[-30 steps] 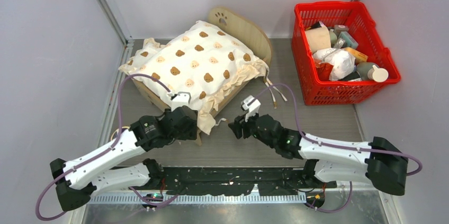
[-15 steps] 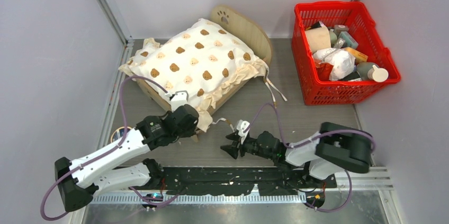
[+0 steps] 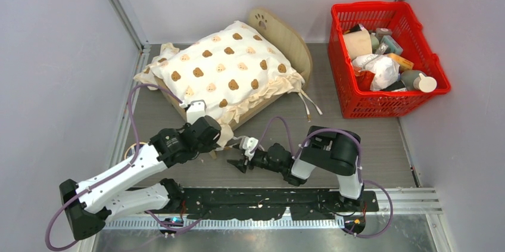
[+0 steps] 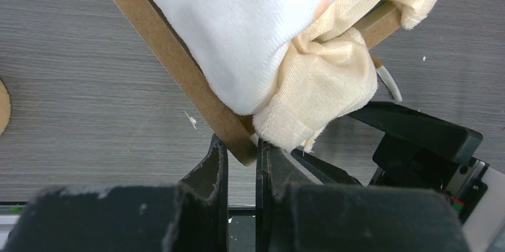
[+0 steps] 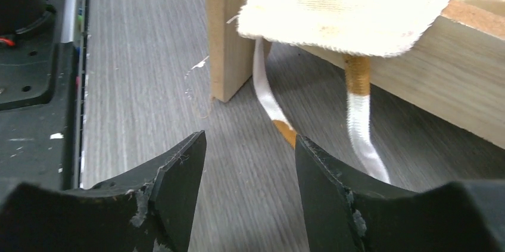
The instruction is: Set up the pet bed
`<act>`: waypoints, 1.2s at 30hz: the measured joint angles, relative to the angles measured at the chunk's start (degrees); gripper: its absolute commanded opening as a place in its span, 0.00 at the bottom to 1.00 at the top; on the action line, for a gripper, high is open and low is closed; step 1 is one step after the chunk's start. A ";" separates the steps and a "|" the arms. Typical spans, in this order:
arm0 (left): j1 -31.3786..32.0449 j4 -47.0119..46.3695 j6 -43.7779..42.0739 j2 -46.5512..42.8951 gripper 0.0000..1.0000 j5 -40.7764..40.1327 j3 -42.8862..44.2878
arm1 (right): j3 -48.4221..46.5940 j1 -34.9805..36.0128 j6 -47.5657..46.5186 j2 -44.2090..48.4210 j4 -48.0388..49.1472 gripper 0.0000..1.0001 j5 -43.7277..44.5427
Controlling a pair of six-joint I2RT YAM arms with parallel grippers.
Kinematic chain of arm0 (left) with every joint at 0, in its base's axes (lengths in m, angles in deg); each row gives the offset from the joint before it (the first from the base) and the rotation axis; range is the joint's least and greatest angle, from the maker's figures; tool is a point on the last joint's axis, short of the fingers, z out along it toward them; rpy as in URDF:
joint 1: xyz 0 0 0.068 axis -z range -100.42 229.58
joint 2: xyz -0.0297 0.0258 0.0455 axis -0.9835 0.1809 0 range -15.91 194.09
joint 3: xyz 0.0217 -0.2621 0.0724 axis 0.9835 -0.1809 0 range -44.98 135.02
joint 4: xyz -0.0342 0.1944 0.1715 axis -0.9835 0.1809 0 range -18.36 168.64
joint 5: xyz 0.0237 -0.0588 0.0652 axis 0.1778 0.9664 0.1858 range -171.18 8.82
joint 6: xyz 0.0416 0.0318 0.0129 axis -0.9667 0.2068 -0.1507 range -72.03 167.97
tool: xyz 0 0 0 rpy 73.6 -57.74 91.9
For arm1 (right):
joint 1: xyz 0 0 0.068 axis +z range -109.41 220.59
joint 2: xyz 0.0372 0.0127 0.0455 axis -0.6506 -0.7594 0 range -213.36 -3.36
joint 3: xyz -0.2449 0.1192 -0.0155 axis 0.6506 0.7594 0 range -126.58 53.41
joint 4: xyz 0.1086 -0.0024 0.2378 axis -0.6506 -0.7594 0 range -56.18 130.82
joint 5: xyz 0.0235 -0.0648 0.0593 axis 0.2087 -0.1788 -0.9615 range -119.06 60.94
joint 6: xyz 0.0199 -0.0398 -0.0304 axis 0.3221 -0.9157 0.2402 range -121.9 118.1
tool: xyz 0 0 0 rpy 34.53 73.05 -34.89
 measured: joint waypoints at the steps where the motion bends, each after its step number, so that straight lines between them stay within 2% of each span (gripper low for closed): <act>1: 0.00 0.44 -0.11 0.00 0.00 0.07 0.28 | -0.46 0.00 -0.66 -0.39 -0.07 0.64 0.50; 9: 0.11 1.92 -0.46 0.04 0.00 0.37 1.27 | -4.72 0.00 -3.87 -2.12 -3.52 0.65 3.06; 16: 0.11 2.10 -0.46 0.07 0.00 0.48 1.27 | -7.28 0.00 -4.31 -3.61 -9.81 0.57 3.48; 17: 0.11 2.10 -0.44 0.09 0.00 0.48 1.27 | -7.30 0.00 -4.20 -3.91 -10.43 0.54 3.63; 18: 0.11 2.10 -0.44 0.13 0.03 0.48 1.27 | -7.30 0.00 -4.13 -4.28 -10.93 0.39 3.96; 19: 0.09 2.10 -0.44 0.20 0.06 0.48 1.27 | -7.30 0.00 -3.76 -4.63 -11.04 0.31 4.09; 20: 0.09 2.12 -0.44 0.26 0.11 0.48 1.27 | -7.28 0.00 -3.93 -4.72 -10.88 0.15 4.09; 21: 0.02 2.14 -0.42 0.31 0.20 0.50 1.27 | -7.19 0.00 -3.48 -4.72 -10.84 0.07 4.28; 22: -0.09 2.14 -0.42 0.35 0.29 0.52 1.25 | -6.95 0.00 -3.63 -4.72 -10.78 0.06 4.24; 23: -0.13 2.12 -0.46 0.35 0.32 0.52 1.20 | -6.38 0.00 -3.15 -4.72 -10.12 0.05 3.82; 25: -0.24 2.10 -1.90 0.42 0.37 0.98 1.16 | -4.59 0.00 -2.45 -4.50 -8.09 0.05 2.75; 28: -0.22 1.88 -4.44 -0.04 0.37 1.51 1.18 | -0.37 0.13 -0.39 -2.58 -5.79 0.07 0.81; 29: -0.22 1.77 -5.03 -0.44 0.36 1.55 1.18 | 0.92 0.48 0.28 -1.53 -5.73 0.12 0.92; 30: -0.22 1.70 -5.35 -0.74 0.36 1.55 1.18 | 1.44 0.83 0.63 -0.92 -5.66 0.24 1.05; 32: -0.37 1.62 -6.40 -1.73 0.36 1.53 1.18 | 1.70 1.46 1.33 -0.26 -5.42 0.38 2.69; 36: -1.14 1.57 -7.43 -2.89 0.37 1.53 1.18 | -0.07 1.22 1.14 -0.24 -7.19 0.54 5.18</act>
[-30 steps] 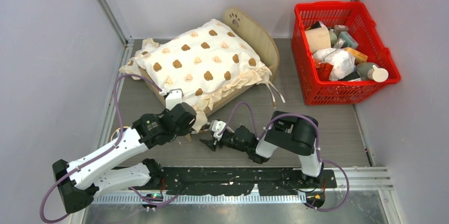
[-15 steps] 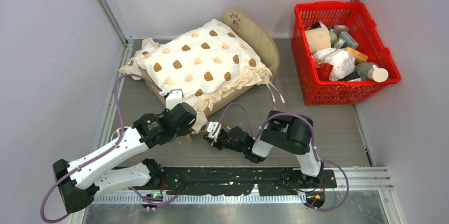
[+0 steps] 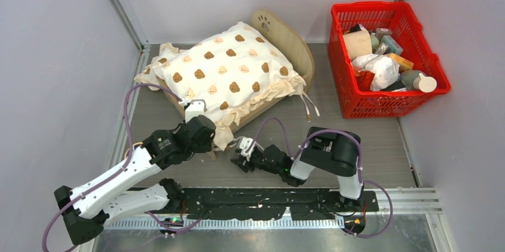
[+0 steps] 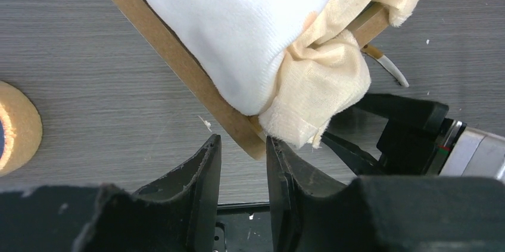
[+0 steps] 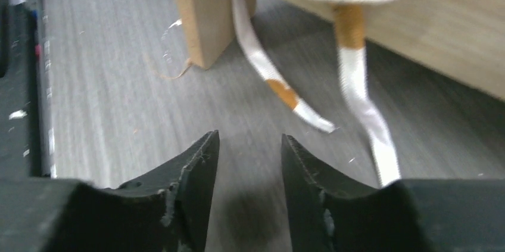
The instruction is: Set up the pet bed
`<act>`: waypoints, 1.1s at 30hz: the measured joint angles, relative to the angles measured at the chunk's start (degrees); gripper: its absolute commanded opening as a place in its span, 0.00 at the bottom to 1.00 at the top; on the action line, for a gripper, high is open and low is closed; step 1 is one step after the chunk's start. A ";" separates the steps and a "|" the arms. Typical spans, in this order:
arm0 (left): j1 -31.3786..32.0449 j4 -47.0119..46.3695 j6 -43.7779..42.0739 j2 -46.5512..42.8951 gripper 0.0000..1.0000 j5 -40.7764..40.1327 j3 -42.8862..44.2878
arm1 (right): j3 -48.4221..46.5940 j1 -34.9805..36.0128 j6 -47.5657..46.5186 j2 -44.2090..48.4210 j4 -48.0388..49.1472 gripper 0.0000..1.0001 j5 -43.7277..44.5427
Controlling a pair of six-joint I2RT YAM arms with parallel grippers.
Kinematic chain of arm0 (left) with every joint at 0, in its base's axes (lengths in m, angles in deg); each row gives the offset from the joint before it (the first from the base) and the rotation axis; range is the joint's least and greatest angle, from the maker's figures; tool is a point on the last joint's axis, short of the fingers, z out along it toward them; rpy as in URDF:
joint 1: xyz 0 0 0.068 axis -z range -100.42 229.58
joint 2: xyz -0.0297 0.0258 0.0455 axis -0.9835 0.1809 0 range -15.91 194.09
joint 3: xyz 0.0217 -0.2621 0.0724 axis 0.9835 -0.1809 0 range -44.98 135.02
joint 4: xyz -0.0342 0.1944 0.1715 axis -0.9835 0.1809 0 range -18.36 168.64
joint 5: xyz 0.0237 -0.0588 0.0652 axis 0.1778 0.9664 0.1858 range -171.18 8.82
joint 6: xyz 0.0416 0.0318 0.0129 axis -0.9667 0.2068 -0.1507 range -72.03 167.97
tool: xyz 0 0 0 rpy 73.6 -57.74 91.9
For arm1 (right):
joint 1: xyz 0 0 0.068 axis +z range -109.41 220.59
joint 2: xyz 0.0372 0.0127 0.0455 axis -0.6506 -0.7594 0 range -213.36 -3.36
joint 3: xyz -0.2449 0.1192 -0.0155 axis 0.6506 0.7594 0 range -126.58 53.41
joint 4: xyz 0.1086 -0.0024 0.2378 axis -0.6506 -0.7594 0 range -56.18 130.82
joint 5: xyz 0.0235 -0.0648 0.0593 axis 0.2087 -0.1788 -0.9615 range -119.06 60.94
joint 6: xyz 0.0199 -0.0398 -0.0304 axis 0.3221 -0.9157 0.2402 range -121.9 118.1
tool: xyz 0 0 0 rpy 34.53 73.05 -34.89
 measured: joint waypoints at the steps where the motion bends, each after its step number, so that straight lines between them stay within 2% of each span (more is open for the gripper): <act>1: -0.15 -0.02 -0.35 -0.07 0.37 0.00 0.00 | -1.16 -0.44 -0.37 0.00 -1.27 0.56 0.68; 2: -0.33 -0.07 -0.50 -0.04 0.37 0.00 0.00 | -1.99 -0.72 -0.46 0.00 -2.03 0.61 1.05; 8: -1.03 -0.37 -1.90 -0.07 0.39 0.07 0.00 | -6.56 -3.80 -1.73 -0.11 -7.04 0.68 1.31; 14: -1.18 -0.42 -3.02 -0.13 0.39 0.26 0.02 | -10.99 -6.91 -2.40 -1.38 -12.70 0.65 -2.34; 18: -1.18 -0.37 -3.45 -0.61 0.43 0.28 0.22 | -12.39 -7.69 -2.40 -2.19 -15.69 0.50 -5.97; 20: -1.18 -0.33 -3.63 -1.14 0.44 0.31 0.66 | -12.39 -7.72 -2.27 -2.21 -15.87 0.33 -7.72; 21: -1.18 -0.31 -3.67 -1.42 0.45 0.28 0.96 | -12.39 -7.72 -2.10 -2.21 -16.09 0.16 -8.74; 23: -1.18 -0.33 -4.00 -2.40 0.47 0.26 1.86 | -12.33 -7.65 -1.77 -2.21 -16.15 0.07 -10.49; 27: -1.18 -0.35 -5.05 -4.33 0.53 0.26 3.30 | -9.75 -7.19 -0.48 -0.31 -15.85 0.05 -11.19; 33: -1.18 -1.99 -3.61 -10.29 0.55 3.43 0.92 | -3.19 -1.49 3.80 11.58 -22.14 0.05 -8.35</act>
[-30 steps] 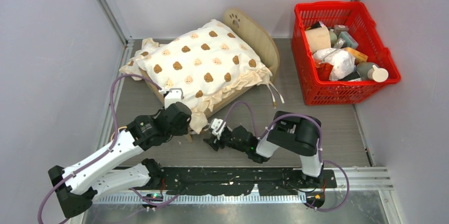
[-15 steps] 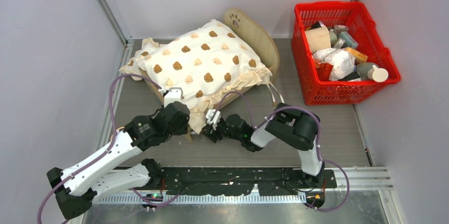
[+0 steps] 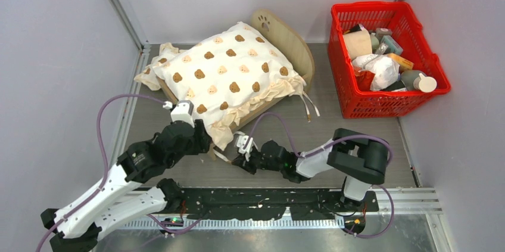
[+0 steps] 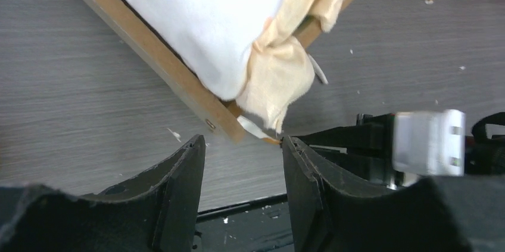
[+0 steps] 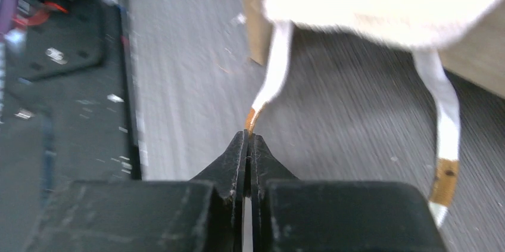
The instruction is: Set up the pet bed
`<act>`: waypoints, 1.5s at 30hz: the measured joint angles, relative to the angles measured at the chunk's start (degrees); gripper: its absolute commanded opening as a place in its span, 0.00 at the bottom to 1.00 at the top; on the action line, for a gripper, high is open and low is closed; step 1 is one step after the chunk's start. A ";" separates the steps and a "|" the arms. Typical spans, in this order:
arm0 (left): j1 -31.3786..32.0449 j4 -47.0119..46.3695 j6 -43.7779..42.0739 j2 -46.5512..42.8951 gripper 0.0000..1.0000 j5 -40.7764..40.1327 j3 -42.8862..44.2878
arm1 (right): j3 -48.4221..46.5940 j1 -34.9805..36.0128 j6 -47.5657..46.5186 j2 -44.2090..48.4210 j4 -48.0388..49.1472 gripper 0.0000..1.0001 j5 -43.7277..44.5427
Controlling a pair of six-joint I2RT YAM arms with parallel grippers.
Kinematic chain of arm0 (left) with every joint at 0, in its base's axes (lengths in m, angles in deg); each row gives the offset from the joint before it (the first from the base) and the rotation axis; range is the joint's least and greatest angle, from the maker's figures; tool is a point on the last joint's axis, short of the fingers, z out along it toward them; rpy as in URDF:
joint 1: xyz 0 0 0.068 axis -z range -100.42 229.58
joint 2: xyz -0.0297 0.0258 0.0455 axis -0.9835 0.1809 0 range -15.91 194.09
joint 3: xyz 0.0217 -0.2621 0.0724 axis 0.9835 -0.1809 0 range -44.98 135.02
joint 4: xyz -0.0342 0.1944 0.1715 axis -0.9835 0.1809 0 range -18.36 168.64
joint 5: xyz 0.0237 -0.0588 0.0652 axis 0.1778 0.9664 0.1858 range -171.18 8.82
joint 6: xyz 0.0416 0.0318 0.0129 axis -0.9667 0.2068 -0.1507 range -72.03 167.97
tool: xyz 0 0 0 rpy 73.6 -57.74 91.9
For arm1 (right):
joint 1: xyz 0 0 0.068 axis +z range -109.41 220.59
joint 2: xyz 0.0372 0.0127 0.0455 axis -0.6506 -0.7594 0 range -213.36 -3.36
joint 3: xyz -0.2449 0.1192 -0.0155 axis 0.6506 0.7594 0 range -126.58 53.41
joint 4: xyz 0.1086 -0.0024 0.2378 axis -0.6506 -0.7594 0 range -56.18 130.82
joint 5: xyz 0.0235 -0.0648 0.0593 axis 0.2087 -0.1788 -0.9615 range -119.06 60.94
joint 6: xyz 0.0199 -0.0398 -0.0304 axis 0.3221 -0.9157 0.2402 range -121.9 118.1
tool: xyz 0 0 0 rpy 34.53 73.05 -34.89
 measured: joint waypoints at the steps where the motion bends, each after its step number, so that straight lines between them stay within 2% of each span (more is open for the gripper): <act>1: 0.00 -1.11 0.59 -1.68 0.56 0.98 -1.79 | 0.04 0.87 0.61 1.31 -0.42 0.05 0.59; 5: 0.00 -3.87 3.78 -7.80 0.59 5.20 -10.32 | 1.18 5.75 4.11 6.67 -0.90 0.05 5.92; 8: 0.00 -4.92 5.44 -8.00 0.61 7.98 -14.23 | 2.56 7.63 6.60 9.51 -3.04 0.05 11.04; 15: 1.95 -7.89 7.32 -5.73 0.64 11.06 -15.39 | 8.26 10.43 12.90 20.04 -8.17 0.05 23.19; 24: 6.78 -16.11 11.85 -4.31 0.65 11.61 -20.57 | 10.32 14.80 16.90 24.83 -9.29 0.05 25.75; 29: 7.17 -17.44 9.09 -0.92 0.62 10.27 -18.86 | 10.32 14.99 18.23 24.68 -9.81 0.05 28.15; 33: 7.26 -15.85 3.43 6.43 0.64 8.94 -10.19 | 10.40 15.10 20.13 22.36 -9.33 0.05 31.80; 37: 9.40 -14.93 2.34 11.98 0.66 6.75 -3.32 | 11.17 15.34 22.29 21.86 -9.29 0.05 33.73; 45: 14.58 -13.18 12.79 11.56 0.68 6.03 -9.97 | 12.15 18.84 23.47 24.35 -8.48 0.05 36.26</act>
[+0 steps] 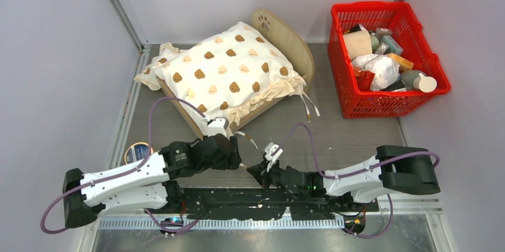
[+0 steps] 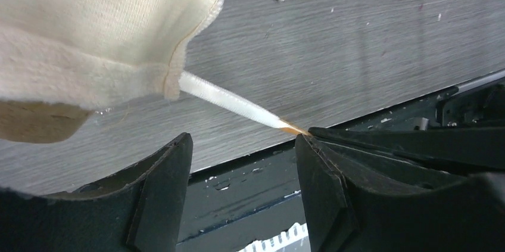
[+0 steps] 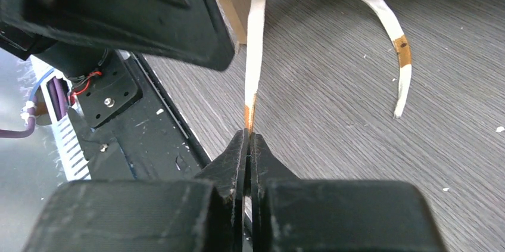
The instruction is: Set up the pet bed
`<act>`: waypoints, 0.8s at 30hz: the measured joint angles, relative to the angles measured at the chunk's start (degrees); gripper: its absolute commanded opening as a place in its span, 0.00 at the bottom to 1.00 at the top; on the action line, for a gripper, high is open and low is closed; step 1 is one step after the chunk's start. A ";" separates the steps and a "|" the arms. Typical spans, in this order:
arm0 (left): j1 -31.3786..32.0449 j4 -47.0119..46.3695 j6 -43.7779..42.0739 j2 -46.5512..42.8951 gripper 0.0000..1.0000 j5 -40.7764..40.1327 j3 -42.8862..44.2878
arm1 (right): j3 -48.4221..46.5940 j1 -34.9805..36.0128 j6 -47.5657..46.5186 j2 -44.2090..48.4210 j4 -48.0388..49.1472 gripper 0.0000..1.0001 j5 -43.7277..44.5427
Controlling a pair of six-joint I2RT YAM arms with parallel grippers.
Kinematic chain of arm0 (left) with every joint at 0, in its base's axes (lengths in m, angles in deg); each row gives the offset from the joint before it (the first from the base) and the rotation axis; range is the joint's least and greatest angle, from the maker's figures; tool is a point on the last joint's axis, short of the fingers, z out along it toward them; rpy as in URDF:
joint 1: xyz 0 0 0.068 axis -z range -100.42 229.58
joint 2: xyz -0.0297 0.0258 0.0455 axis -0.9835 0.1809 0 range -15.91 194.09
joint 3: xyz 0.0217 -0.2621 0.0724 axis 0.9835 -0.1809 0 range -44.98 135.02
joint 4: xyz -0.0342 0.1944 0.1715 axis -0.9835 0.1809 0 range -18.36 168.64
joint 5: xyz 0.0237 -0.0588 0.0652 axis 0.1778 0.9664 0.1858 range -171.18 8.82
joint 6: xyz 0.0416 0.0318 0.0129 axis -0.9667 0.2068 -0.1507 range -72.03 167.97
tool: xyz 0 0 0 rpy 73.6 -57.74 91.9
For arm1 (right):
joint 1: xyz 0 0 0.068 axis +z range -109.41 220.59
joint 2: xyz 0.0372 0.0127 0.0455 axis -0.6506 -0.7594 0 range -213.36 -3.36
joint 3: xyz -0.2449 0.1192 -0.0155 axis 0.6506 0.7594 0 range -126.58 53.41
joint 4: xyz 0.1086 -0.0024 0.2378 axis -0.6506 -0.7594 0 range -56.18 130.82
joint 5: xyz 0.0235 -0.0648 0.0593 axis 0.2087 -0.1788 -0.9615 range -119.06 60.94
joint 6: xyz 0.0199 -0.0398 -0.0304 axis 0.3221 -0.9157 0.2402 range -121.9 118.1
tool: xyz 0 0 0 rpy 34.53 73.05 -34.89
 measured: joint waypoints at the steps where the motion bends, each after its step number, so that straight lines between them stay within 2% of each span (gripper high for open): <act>1: 0.31 0.15 1.03 0.24 0.68 -0.02 -0.37 | 0.00 0.33 0.07 0.24 0.00 0.05 0.26; 6: 1.75 -0.81 5.44 3.76 0.65 -1.11 -1.18 | 0.00 1.18 0.22 0.50 0.09 0.05 0.83; 9: 1.99 -3.58 6.58 4.72 0.58 -2.16 -3.48 | 0.00 1.46 0.17 0.50 0.85 0.05 0.79; 12: 2.01 -5.84 7.91 4.90 0.37 -2.62 -5.79 | 0.00 1.75 0.15 0.50 1.25 0.05 0.74; 15: 2.03 -7.98 9.25 4.83 0.02 -2.62 -7.50 | 0.00 2.01 0.17 0.50 1.18 0.05 0.76; 16: 2.05 -8.76 9.62 4.72 0.00 -2.64 -8.09 | 0.00 2.12 0.17 0.50 1.16 0.07 0.76; 17: 2.05 -9.75 9.88 4.48 0.00 -2.62 -8.87 | 0.00 2.16 0.17 0.50 1.05 0.10 0.76; 19: 2.05 -11.52 10.29 3.65 0.00 -2.34 -10.56 | -0.04 2.16 0.15 0.50 0.57 0.26 0.83; 20: 2.05 -12.20 10.36 3.23 0.00 -2.23 -11.21 | -0.15 2.16 0.22 0.57 0.04 0.38 0.98; 21: 2.05 -12.48 10.43 2.82 0.00 -2.19 -11.82 | -0.31 2.16 0.33 0.83 -0.90 0.43 1.11; 22: 2.05 -12.68 10.54 2.49 0.00 -2.16 -12.35 | -0.55 2.16 0.57 1.57 -2.38 0.52 1.51; 23: 2.05 -12.81 10.58 2.25 0.00 -2.12 -12.74 | -0.72 2.14 0.68 2.73 -4.11 0.58 2.03; 24: 2.05 -12.96 10.71 1.95 0.00 -2.08 -13.22 | -0.92 1.88 0.92 4.15 -5.84 0.59 2.54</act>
